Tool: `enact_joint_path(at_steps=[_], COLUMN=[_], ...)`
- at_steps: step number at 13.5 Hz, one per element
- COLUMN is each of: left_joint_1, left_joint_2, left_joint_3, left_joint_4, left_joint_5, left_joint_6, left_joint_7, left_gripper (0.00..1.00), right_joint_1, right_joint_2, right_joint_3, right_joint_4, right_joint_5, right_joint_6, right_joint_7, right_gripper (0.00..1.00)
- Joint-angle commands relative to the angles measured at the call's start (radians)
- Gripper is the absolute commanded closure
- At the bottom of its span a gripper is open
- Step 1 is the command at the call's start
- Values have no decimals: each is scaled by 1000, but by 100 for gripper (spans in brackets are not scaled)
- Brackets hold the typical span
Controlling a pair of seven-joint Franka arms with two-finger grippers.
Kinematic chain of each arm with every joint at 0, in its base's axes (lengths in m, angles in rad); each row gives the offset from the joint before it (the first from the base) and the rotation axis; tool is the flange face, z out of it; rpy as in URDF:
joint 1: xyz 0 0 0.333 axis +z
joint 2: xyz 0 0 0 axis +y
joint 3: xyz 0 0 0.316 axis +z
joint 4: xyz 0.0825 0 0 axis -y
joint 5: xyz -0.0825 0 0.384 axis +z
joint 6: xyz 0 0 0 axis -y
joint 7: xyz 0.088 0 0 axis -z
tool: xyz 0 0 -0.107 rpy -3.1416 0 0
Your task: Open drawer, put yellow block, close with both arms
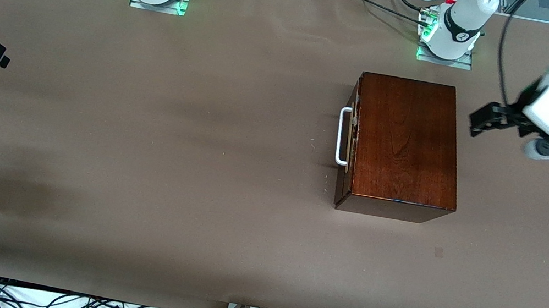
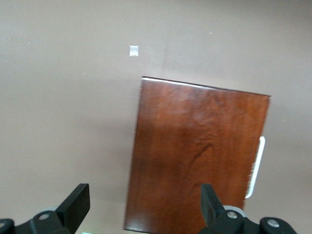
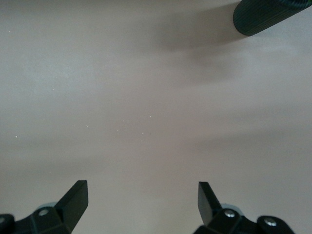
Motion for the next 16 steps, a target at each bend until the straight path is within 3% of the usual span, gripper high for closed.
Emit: enact_joint_path(at_steps=[1,4,16], left_joint_1=[-6,-6,-7], left_joint_2=[-107,-160,-140], left_joint_3=[36,41,45], left_joint_4=[-162,-248,-222], left_joint_5=[-24,-10,-7], left_joint_6=[79,140,163], left_joint_7=[86,88,76], left_gripper=[0,0,0], right_joint_1=[-5,-5,-5], right_joint_2=[-6,-6,-6], right_joint_3=[1,-1,-13], right_joint_4=[10,12,12], right_joint_5=[0,-2,1], right_joint_6=[-15,-12,-14], right_joint_7=[11,12,11], right_gripper=[0,0,0])
